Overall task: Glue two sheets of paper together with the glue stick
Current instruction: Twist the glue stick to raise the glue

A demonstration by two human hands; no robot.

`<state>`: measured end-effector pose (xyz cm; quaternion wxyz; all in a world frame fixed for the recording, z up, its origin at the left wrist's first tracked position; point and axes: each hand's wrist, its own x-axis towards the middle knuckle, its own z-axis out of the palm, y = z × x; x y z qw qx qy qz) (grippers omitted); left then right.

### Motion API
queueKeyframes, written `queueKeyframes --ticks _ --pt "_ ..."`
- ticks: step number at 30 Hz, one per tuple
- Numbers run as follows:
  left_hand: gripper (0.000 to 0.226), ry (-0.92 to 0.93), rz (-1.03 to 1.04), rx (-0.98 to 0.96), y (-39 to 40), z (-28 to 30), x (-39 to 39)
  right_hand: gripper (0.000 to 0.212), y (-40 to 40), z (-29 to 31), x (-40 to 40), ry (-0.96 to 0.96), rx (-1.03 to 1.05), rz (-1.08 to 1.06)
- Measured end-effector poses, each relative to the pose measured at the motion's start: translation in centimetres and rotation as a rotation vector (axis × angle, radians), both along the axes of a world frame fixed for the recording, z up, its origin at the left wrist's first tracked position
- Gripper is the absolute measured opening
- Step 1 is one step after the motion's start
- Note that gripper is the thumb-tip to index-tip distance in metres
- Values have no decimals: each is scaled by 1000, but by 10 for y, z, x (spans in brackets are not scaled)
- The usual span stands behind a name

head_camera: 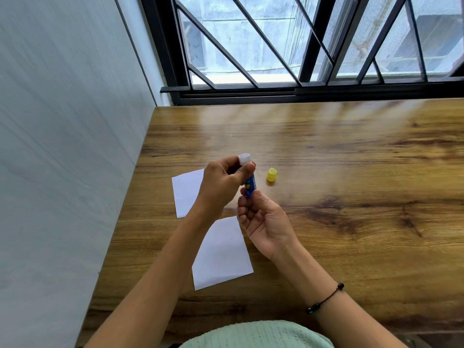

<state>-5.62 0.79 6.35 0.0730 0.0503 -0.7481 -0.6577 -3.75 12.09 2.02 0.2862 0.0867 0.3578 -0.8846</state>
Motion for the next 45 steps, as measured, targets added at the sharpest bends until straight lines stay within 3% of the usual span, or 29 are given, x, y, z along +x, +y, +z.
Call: queueKeyframes --ticks 10,14,18,23,30,36,45 --pt "5 2 -9 -4 -1 4 0 18 -2 2 0 3 -30 -17" --pt "5 -1 0 -11 -1 5 0 29 -3 0 1 -69 -30 1" --pt "7 -3 3 -28 -1 5 1 32 -2 3 2 -17 -23 0" --pt "7 -7 10 -31 0 4 3 20 0 0 2 1 -44 -15" --pt "5 3 22 -34 1 5 4 32 -2 -2 4 -73 -4 -19" --pt "8 -3 15 -41 0 5 5 31 0 -1 3 -13 -44 -30" --pt "13 2 19 -37 -2 4 6 29 -1 1 4 -76 -24 -16"
